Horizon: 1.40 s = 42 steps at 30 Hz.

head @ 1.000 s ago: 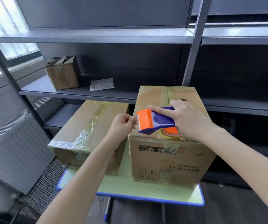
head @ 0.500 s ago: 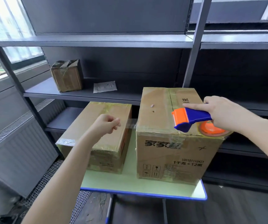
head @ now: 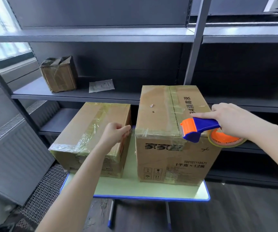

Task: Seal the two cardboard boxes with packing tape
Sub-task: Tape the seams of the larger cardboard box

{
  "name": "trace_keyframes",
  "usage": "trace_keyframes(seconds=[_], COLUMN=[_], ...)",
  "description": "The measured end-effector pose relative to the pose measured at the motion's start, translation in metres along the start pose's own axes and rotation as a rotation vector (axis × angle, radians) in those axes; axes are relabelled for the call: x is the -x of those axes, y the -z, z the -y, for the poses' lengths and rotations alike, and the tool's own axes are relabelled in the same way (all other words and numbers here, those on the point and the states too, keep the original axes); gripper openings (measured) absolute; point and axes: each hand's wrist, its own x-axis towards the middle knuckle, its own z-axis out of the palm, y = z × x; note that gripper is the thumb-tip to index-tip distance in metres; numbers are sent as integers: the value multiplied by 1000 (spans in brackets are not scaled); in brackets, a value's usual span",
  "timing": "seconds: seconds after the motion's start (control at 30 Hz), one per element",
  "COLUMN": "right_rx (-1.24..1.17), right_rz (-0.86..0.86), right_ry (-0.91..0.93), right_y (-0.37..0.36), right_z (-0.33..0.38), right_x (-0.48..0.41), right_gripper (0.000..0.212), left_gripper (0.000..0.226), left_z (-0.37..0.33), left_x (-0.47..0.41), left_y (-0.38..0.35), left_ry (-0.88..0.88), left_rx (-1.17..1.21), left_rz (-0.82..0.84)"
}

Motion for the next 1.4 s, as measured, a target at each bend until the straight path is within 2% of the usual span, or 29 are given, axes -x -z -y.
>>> trace_keyframes(seconds=[0.27,0.47,0.67,0.9,1.03,1.17,1.27,1.33,1.4], right_rx=[-13,-73,-106,-142,-96,-110,-112,-116,-134], right_rz=[-22,-51,-62,-30,-30,-7,-3,-7,-12], right_ry=[0,4,20,34,25,-9,-19,-23,-14], right_y=[-4,-9,-16,-10,-10,-10,-9,-9,-11], right_z=[-1,-2,-7,-8,-9,-12,-10,-10,-10], right_x=[-1,-2,-5,-6,-6,-1,-1,-1,-1], right_gripper=[79,78,80,79,77,79,79,79,79], left_gripper=[35,46,39,50,61,41,26,16,16], left_z=[12,28,29,25,30,31,26,16,1], left_x=[4,8,11,12,17,20,23,31,44], left_y=[-4,-21,-37,-38,-47,-49,-41,-37,-43], left_ry=[-8,44,102,56,118,101,-23,-230,-473], left_rx=[54,72,158,-51,-172,30,-129,-147,-230], left_rz=[-1,25,54,52,84,124,-103,-308,-367])
